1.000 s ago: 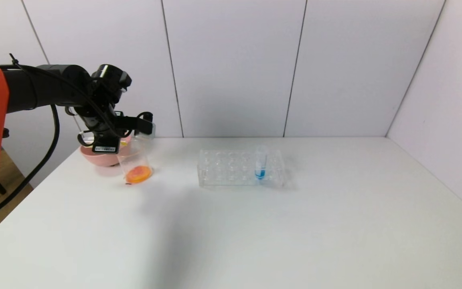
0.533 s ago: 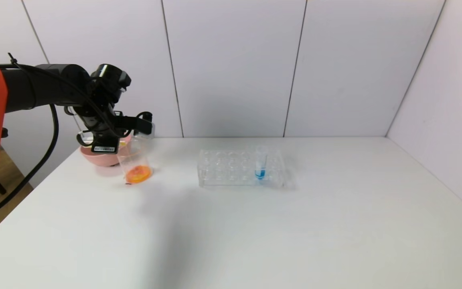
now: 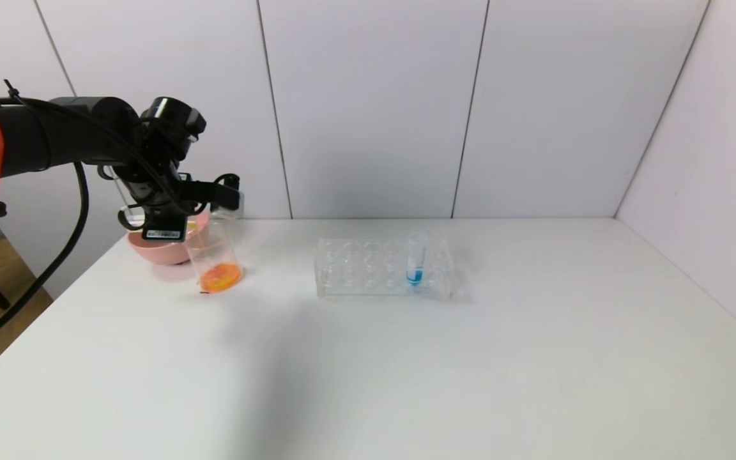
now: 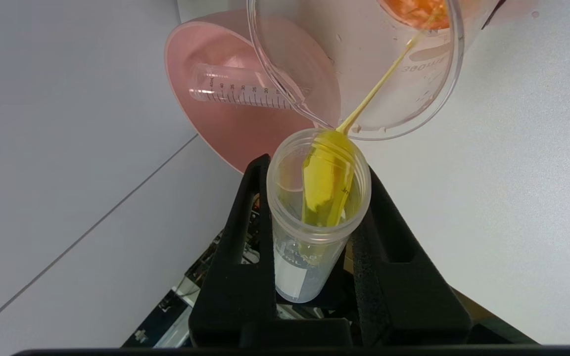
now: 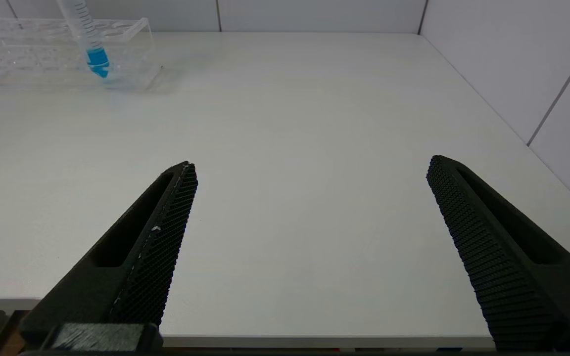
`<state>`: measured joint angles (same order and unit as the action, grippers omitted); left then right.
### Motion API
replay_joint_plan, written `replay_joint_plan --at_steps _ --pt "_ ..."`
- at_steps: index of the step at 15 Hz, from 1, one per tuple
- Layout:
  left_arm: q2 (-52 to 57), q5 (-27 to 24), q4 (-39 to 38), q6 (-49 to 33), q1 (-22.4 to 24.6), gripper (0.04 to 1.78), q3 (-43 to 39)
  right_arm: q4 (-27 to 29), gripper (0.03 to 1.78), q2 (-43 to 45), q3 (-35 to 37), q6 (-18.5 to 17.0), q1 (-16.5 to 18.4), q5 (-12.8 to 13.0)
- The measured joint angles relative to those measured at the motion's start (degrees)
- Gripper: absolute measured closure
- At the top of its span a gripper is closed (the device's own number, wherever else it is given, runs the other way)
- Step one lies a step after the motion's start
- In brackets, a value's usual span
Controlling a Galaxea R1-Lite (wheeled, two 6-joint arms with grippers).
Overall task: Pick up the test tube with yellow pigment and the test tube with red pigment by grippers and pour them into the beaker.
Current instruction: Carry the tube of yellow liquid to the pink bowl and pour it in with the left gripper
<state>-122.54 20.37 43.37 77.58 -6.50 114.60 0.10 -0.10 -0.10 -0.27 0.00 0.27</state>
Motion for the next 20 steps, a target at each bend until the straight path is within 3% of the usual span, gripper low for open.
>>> replay_joint_plan --at_steps 20 --pt "1.1 1.3 0.3 -1.5 0.0 1.37 0.0 0.0 0.11 0.0 0.0 0.0 0.0 0.0"
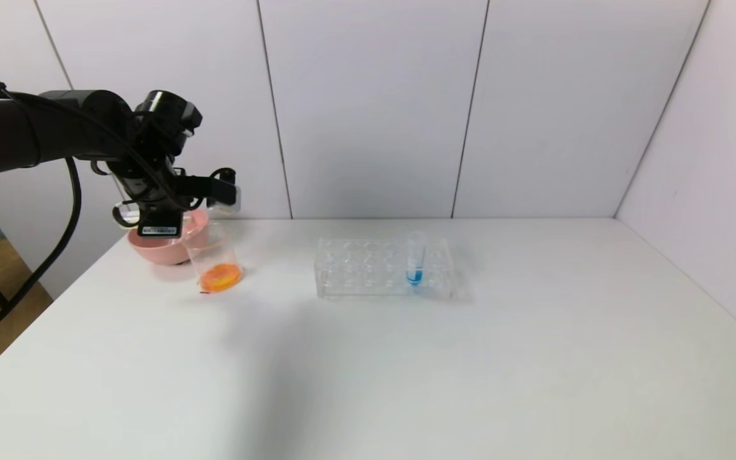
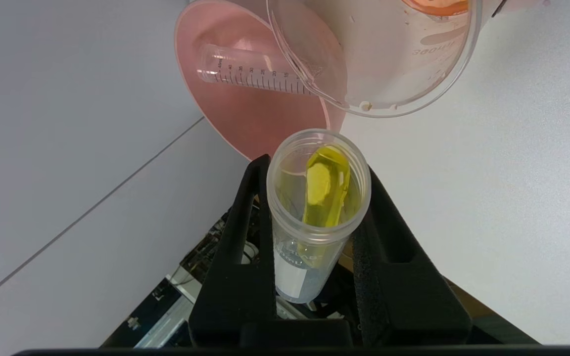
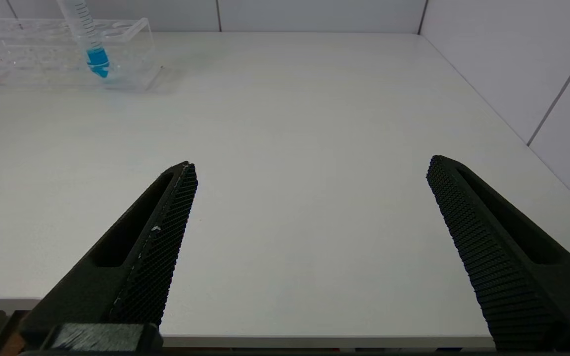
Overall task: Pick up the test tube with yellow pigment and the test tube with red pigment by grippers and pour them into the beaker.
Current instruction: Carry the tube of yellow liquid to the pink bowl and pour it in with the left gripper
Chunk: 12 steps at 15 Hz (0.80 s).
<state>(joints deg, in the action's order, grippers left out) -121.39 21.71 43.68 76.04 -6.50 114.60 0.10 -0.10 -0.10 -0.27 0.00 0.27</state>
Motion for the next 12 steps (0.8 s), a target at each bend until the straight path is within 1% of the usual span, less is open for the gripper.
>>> replay_joint_plan --at_steps 8,12 --pt "-0.5 2.1 -0.1 0.5 -0.1 1.37 0.0 0.0 0.11 0.0 0.0 0.0 0.0 0.0" --pt "-0.9 4.2 -0.2 0.9 -0.5 1.37 0.0 0.0 0.11 0.0 0.0 0.0 0.0 0.0"
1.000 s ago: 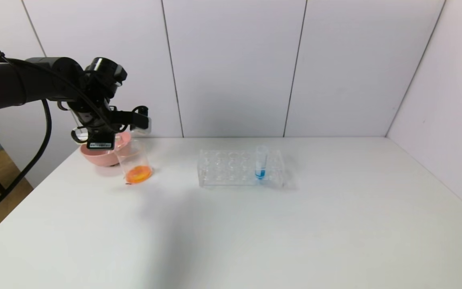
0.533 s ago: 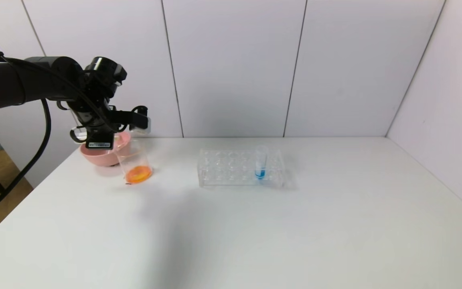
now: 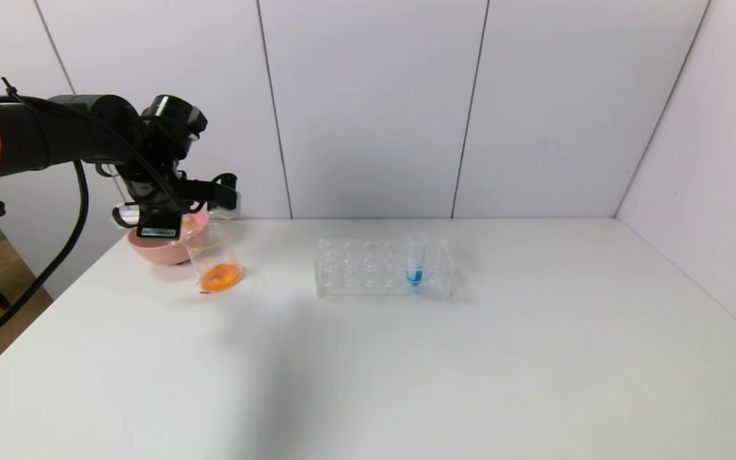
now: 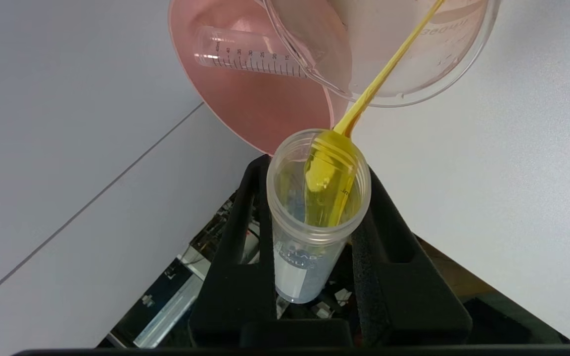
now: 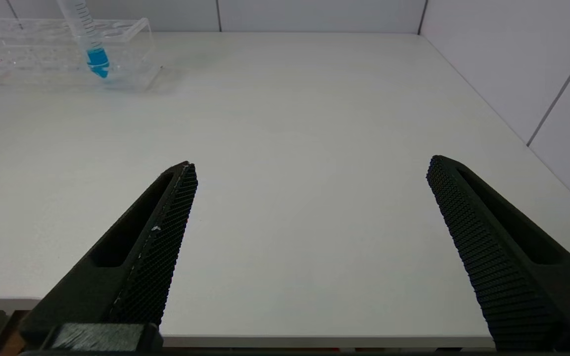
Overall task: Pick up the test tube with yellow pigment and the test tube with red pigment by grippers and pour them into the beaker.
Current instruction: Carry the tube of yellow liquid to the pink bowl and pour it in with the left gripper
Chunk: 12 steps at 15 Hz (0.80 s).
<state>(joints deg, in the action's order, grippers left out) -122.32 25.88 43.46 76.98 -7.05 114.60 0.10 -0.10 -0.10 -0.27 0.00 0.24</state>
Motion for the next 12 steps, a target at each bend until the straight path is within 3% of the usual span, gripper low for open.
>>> replay_joint_plan --at_steps 12 --pt "-0.4 1.0 -0.3 0.9 -0.4 1.37 -0.1 0.0 0.11 0.0 0.0 0.0 0.0 0.0"
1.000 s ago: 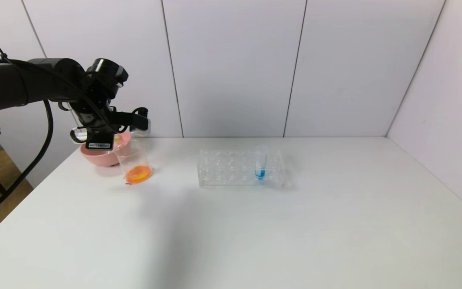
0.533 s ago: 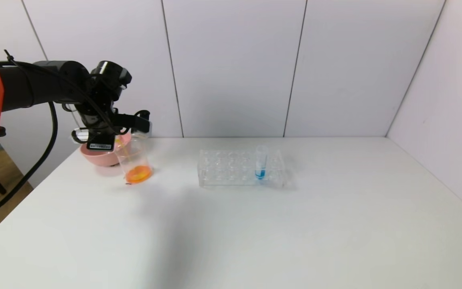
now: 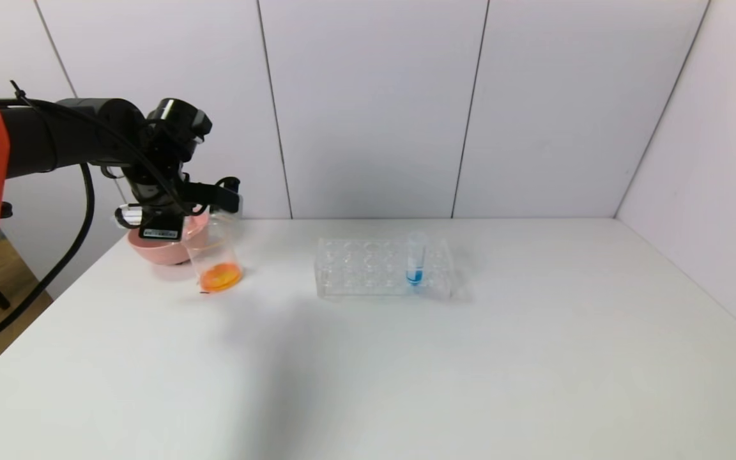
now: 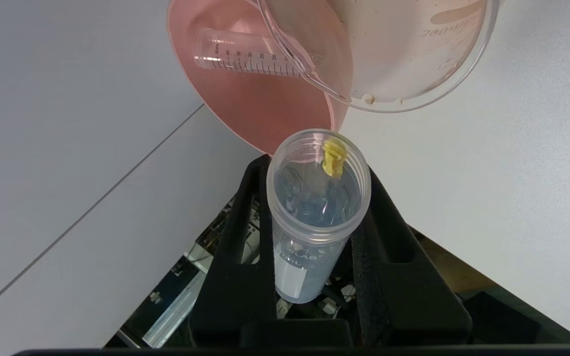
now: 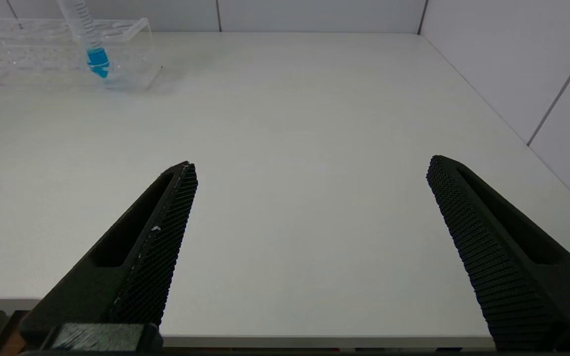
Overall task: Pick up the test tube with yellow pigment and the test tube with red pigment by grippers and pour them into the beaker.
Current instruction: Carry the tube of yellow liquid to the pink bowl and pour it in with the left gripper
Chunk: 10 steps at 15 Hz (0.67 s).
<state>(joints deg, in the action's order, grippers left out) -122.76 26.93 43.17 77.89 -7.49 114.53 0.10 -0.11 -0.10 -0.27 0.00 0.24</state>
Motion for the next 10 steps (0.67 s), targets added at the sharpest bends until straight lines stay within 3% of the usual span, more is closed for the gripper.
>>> replay_joint_plan --at_steps 10 --pt "0.2 2.5 0.3 0.5 -0.5 1.37 0.0 0.0 0.11 0.0 0.0 0.0 0.0 0.0"
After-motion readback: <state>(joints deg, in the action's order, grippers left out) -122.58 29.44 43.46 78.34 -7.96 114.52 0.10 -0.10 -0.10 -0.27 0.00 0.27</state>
